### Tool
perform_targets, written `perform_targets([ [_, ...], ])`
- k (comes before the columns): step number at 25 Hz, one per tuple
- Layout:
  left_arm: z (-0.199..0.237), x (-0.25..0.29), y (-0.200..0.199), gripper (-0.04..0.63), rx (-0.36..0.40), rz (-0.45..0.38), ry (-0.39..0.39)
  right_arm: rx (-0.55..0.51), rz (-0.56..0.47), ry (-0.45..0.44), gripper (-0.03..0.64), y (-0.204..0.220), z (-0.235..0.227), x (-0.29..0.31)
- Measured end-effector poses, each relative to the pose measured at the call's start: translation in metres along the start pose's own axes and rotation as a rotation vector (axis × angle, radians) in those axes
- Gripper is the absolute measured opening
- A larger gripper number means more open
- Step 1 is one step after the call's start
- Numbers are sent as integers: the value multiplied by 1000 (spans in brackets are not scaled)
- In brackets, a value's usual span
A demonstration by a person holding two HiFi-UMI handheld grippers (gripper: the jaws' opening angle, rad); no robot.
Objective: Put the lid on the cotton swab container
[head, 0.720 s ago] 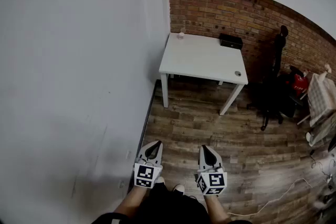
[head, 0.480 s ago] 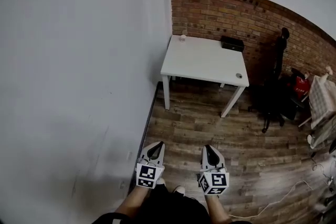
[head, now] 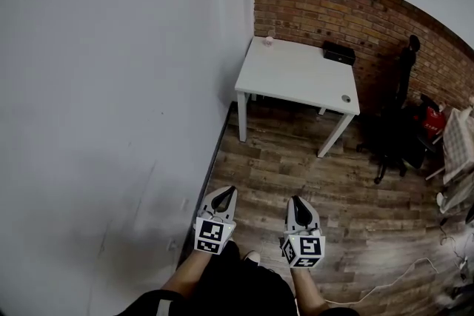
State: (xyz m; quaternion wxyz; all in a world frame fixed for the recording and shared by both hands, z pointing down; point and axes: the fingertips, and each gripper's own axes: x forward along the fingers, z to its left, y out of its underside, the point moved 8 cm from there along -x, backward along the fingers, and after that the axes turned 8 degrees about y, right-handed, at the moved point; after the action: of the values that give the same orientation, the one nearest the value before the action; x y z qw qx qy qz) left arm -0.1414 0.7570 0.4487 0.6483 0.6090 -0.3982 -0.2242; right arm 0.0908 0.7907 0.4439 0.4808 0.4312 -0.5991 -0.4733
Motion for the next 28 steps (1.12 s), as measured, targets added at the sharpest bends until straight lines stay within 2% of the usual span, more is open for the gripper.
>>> perform_targets([
  [13,25,39,-3,15,-14,-9,29,-3,29,10,23,-3,-5,37],
  [28,127,175,-23,15,-3,6,112,-7,63,73,23,-31,-17,181],
])
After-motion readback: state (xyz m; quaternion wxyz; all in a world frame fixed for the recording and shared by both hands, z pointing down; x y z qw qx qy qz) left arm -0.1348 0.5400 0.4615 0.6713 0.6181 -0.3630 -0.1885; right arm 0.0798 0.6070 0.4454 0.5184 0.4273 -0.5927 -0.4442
